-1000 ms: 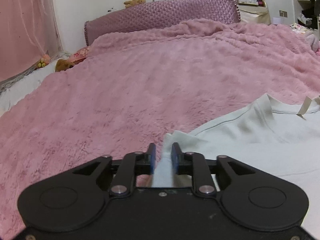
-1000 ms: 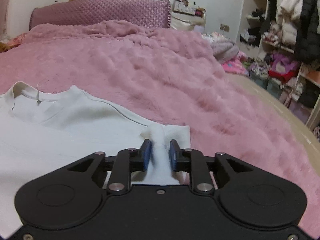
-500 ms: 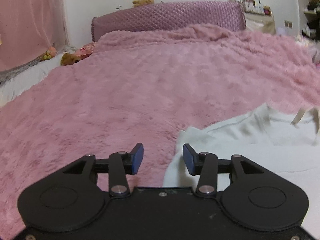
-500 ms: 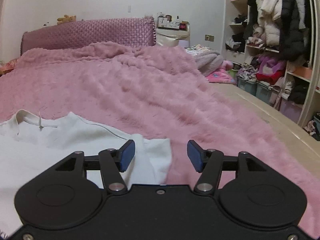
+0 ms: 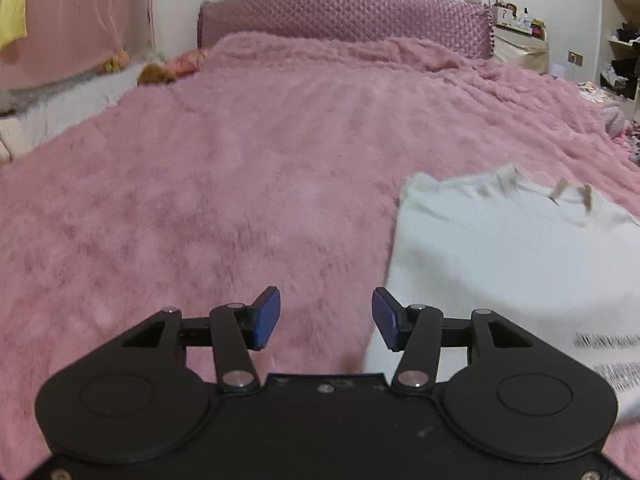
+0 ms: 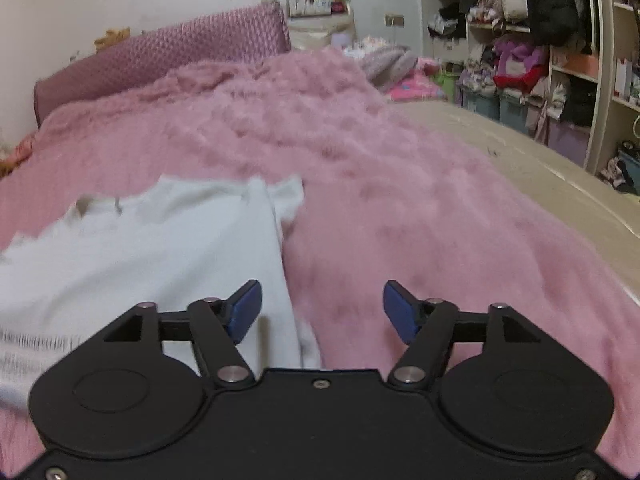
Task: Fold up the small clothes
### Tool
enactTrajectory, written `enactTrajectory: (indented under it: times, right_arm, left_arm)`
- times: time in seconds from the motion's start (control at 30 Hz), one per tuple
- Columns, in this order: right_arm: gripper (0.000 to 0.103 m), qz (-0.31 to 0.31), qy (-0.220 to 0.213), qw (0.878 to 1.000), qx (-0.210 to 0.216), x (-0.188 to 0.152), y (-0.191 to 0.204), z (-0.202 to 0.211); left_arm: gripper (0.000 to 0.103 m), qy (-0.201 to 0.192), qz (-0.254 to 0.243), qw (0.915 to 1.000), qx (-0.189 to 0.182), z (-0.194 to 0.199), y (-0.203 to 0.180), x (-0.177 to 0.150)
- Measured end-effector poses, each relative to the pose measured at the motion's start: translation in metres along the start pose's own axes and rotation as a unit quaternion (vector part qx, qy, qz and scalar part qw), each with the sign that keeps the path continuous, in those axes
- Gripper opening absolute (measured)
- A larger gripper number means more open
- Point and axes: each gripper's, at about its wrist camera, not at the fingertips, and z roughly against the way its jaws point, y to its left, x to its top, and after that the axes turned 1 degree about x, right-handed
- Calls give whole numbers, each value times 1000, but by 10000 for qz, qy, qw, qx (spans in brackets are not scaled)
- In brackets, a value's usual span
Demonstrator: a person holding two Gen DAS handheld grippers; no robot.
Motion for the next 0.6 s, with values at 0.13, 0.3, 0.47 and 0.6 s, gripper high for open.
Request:
enactTrajectory:
  times: [0.13,0.3,0.47,0.6]
  right_arm:
    - [67,-368,444,9974,427,-16,-9,9]
    - [69,-542,667,9947,570,-20,-8,-5]
    - [69,-357,552,9949,759,-20,9,-15]
    - [46,460,589,9963,429,-25,32,-19]
  left_arm:
    - [53,513,280,9978,-308,2,0,-15]
    - [54,863,-41,9957,-321,3,-21,-32]
    - [54,817,-325,9960,-158,4,-34,-37]
    - [56,954,-43,9951,-250,-4,-24,-34]
